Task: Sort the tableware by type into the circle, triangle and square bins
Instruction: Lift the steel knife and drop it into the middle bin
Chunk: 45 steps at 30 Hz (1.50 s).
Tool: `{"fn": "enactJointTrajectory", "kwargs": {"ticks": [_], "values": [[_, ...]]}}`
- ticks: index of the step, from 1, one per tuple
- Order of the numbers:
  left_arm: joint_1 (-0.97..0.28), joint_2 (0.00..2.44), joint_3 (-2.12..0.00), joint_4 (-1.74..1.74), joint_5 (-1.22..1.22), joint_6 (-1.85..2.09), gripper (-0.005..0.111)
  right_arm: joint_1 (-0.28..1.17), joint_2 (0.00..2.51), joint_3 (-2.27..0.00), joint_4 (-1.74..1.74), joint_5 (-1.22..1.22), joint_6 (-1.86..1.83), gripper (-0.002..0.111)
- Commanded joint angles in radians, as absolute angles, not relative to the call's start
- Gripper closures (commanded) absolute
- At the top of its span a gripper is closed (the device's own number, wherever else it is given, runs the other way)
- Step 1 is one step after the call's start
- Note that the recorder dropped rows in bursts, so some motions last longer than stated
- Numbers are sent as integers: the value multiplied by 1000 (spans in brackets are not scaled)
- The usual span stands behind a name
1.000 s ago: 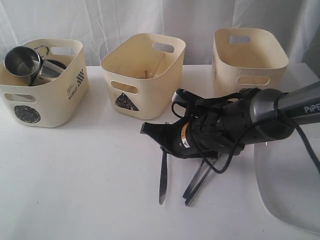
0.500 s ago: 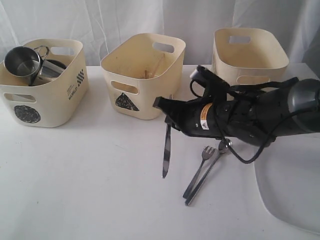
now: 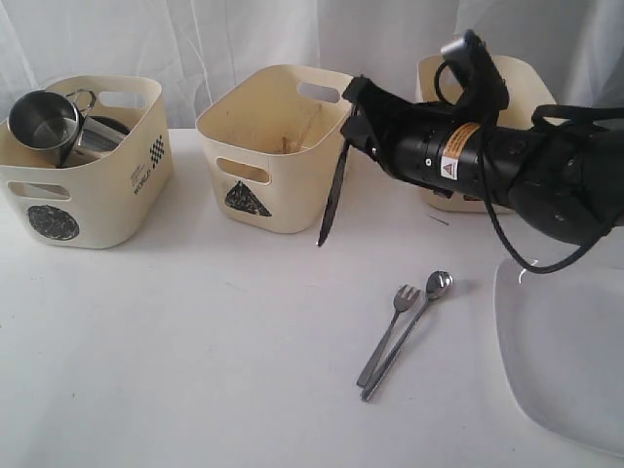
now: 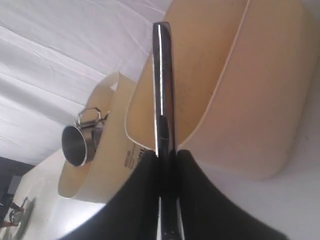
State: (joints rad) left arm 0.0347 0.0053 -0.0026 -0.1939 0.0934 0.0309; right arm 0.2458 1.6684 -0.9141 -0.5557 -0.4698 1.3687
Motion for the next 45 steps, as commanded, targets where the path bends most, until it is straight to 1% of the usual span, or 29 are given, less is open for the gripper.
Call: {"fn": "enactJointTrajectory", "kwargs": {"ticks": [1, 9, 21, 26, 30, 32, 34, 39, 41, 45], "values": [[28, 0, 0, -205, 89, 27, 107, 229, 1663, -980, -543, -486, 1374, 108], [28, 0, 0, -205, 89, 27, 107, 227, 1758, -1218, -555, -396, 1372, 108], [28, 0, 0, -205, 89, 27, 107, 227, 2040, -1572, -555, -246, 1375, 108], [28, 0, 0, -205, 89, 27, 107, 229, 2145, -1692, -555, -228, 1375, 108], [28, 0, 0, -205, 89, 27, 107, 231, 2199, -1771, -555, -151, 1375, 108], [28, 0, 0, -205, 89, 27, 107, 233, 2211, -1791, -555, -109, 1375, 105], [28, 0, 0, -205, 89, 27, 107, 238, 2218, -1802, -550, -91, 1390, 98], [28, 0, 0, -205, 89, 27, 107, 249, 2218, -1804, -552, -100, 1390, 76], [28, 0, 0, -205, 89, 27, 107, 255, 2210, -1804, -552, -95, 1390, 74], [28, 0, 0, -205, 89, 27, 107, 265, 2160, -1795, -554, -25, 1365, 74]]}}
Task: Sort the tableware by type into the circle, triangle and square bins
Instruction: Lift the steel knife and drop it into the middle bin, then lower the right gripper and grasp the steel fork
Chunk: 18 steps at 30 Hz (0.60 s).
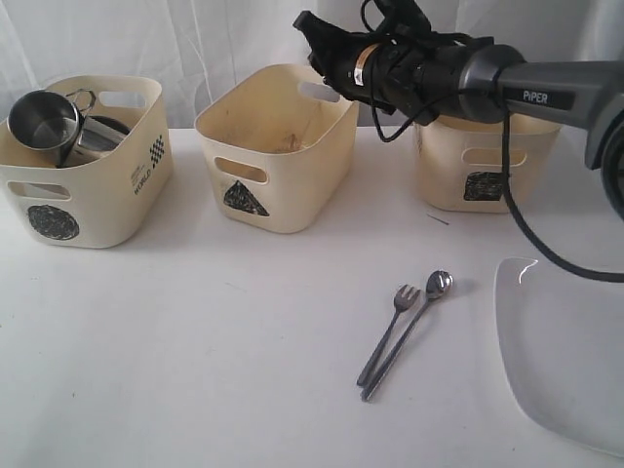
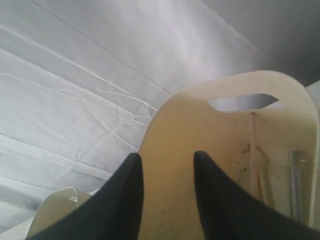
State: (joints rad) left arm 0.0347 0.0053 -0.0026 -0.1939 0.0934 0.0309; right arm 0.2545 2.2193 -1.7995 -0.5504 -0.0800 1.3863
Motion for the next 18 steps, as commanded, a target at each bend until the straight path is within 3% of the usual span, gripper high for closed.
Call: {"fn": "enactJointTrajectory", "kwargs": {"ticks": [1, 12, 18], "values": [[28, 0, 0, -205, 89, 27, 107, 269, 2136, -1783, -554, 7, 1336, 74], [28, 0, 0, -205, 89, 27, 107, 329, 1769, -1368, -505, 572, 1023, 74], [28, 0, 0, -205, 89, 27, 107, 466, 1713, -1190, -457, 640, 1050, 74]]}}
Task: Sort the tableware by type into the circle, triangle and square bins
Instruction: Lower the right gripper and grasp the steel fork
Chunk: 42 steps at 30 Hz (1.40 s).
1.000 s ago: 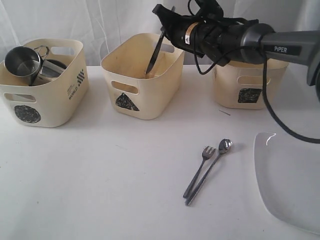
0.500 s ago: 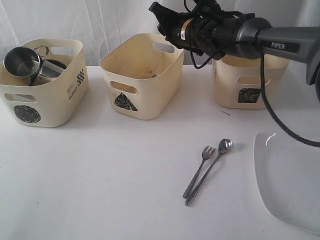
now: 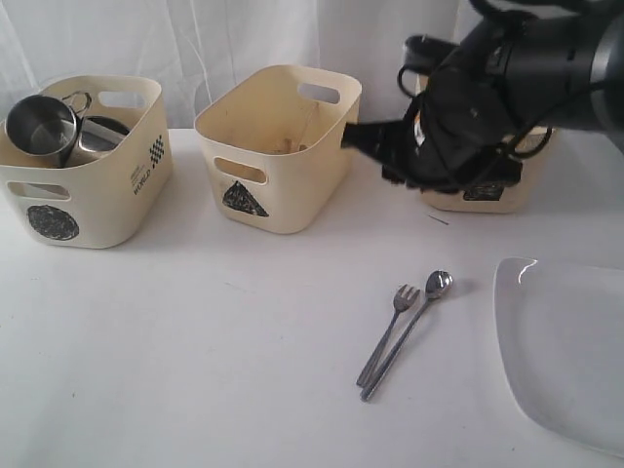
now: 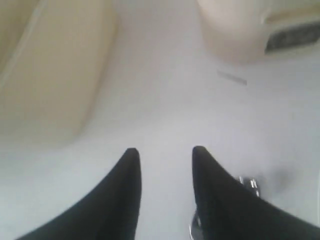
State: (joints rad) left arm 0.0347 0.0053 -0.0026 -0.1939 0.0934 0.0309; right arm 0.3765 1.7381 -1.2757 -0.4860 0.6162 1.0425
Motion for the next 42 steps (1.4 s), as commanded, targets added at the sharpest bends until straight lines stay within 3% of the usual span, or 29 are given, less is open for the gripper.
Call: {"fn": "enactJointTrajectory", "kwargs": {"ticks": [1, 13, 42], "values": [[28, 0, 0, -205, 89, 27, 107, 483, 1717, -1179, -457, 630, 1070, 74], [28, 0, 0, -205, 89, 27, 107, 548, 1822, -1172, -542, 730, 1370, 74], [28, 0, 0, -205, 89, 27, 107, 548, 1948, -1172, -589, 745, 1444, 74]]}}
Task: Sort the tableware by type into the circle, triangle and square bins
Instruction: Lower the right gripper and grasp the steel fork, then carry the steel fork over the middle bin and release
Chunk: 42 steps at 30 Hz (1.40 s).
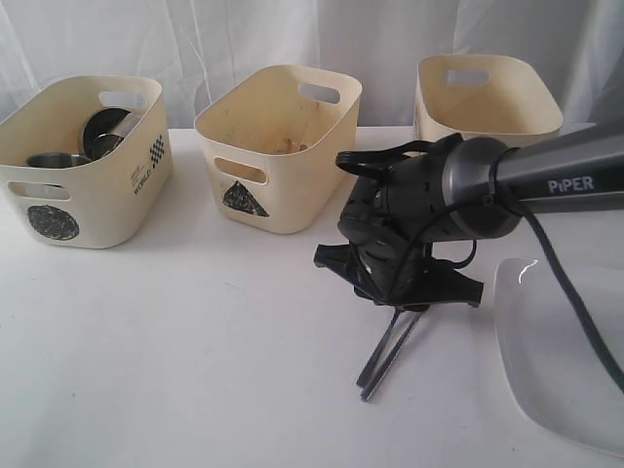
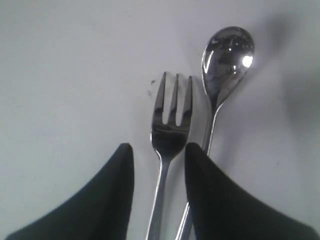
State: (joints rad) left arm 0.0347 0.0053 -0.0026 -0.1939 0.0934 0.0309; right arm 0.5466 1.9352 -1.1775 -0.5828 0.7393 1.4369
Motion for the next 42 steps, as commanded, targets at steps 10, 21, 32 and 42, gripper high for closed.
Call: {"fn": "enactJointTrajectory", "kwargs": {"ticks": [10, 21, 32, 42], "values": [[28, 0, 0, -205, 89, 27, 107, 548, 2008, -1172, -587, 739, 1444, 74], [28, 0, 0, -205, 89, 27, 107, 548, 2014, -1172, -578, 737, 1448, 108], [28, 0, 0, -205, 89, 27, 107, 526, 1779, -983, -671, 297, 1448, 108], [28, 0, 0, -205, 89, 27, 107, 365, 1597, -1020, -857, 36, 1434, 108]]}}
